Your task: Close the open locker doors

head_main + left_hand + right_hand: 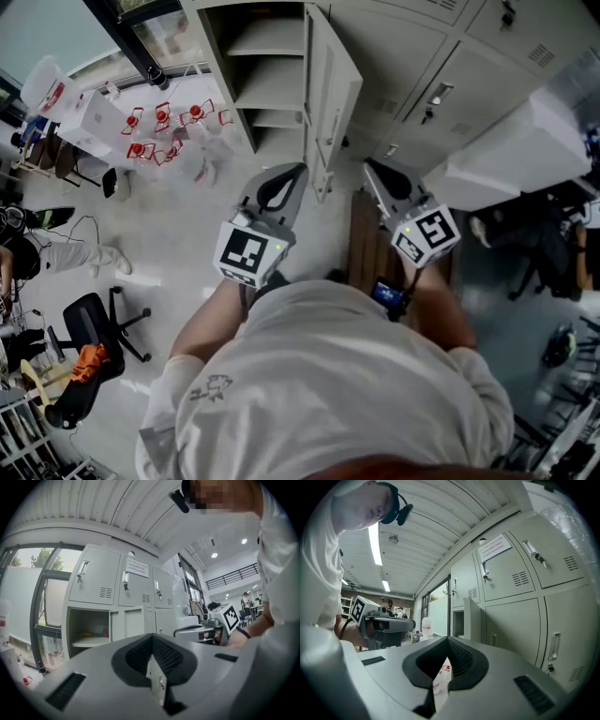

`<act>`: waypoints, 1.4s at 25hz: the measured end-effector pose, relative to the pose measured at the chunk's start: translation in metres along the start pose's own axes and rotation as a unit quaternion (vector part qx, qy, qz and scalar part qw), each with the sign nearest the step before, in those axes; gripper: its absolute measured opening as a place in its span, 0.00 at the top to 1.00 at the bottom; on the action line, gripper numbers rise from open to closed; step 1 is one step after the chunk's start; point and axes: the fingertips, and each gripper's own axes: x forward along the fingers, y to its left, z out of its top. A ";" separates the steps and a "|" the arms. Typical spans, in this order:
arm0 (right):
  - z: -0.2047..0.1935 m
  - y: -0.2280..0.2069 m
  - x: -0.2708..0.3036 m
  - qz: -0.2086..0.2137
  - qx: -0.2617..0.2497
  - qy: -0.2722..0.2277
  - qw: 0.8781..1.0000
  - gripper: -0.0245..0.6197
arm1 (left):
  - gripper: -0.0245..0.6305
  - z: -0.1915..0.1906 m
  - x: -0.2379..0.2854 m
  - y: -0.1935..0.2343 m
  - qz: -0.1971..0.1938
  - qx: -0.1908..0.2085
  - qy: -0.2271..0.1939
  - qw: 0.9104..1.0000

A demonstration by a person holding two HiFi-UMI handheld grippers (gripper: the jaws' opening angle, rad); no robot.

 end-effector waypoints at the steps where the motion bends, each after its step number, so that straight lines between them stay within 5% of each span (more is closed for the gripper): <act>1: 0.000 0.001 0.003 -0.007 0.004 0.000 1.000 0.96 | 0.97 0.000 -0.004 0.007 -0.005 0.002 0.002 1.000; 12: 0.007 0.026 0.040 -0.069 0.001 -0.003 0.998 0.96 | 0.97 -0.007 -0.041 0.054 -0.053 -0.019 0.000 0.998; 19: 0.013 0.001 0.044 -0.077 -0.003 -0.009 0.997 0.89 | 0.97 -0.012 -0.030 0.063 -0.053 -0.033 0.007 0.998; 26: 0.027 -0.039 0.050 -0.055 -0.009 -0.017 0.998 0.81 | 0.97 -0.011 -0.007 0.071 -0.026 -0.034 0.019 0.999; 35: 0.023 -0.057 0.074 0.040 -0.024 0.005 0.999 0.77 | 0.97 -0.022 0.023 0.066 -0.002 -0.029 0.040 0.999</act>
